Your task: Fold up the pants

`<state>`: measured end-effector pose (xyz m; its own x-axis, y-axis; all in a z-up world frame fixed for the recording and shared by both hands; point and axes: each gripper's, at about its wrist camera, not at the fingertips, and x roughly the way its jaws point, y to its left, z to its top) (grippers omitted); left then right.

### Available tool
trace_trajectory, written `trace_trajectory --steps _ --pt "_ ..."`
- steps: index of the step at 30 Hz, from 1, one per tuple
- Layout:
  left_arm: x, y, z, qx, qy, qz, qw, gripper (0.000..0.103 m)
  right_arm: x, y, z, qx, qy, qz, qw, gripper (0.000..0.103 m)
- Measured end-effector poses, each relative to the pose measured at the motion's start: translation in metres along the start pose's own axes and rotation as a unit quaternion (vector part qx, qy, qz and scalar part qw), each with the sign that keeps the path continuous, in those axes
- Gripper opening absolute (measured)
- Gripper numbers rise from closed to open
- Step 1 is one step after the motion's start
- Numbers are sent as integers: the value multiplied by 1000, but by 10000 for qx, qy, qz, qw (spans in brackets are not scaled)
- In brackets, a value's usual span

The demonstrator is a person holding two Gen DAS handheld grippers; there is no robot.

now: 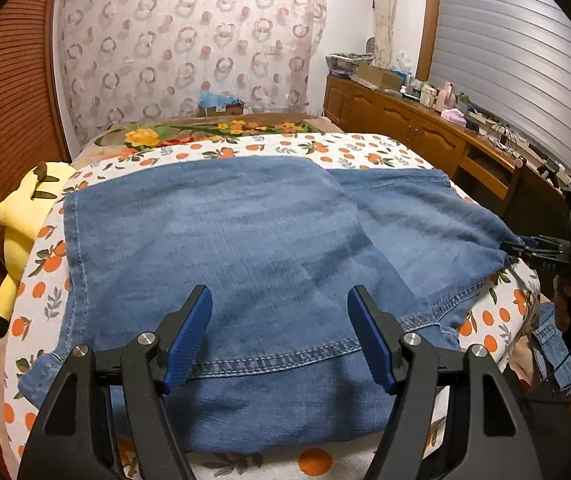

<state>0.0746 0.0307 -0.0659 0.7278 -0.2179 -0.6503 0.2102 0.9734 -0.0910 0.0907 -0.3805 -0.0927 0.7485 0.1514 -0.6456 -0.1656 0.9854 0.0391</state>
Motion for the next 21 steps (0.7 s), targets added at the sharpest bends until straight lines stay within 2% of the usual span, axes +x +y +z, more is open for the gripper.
trace_trajectory --steps 2,4,7,13,18,21 --pt "1 0 -1 2 31 -12 10000 71 1 3 1 -62 2 114 9999 17" --pt "1 1 -1 -11 30 -18 10000 71 1 5 5 -68 1 323 9995 16" --pt "-1 3 -2 -48 -14 0 10000 71 -11 9 18 -159 -246 431 9986 15" --pt "-15 18 -2 -220 -174 47 9996 71 -45 31 69 -399 -916 802 9918 15" --pt "-29 29 -2 -334 -291 106 9990 71 -69 86 112 -1046 -1401 1174 9776 15" --pt "-41 36 -1 -374 -393 174 9984 71 -80 128 132 -1462 -1623 1463 9648 15"
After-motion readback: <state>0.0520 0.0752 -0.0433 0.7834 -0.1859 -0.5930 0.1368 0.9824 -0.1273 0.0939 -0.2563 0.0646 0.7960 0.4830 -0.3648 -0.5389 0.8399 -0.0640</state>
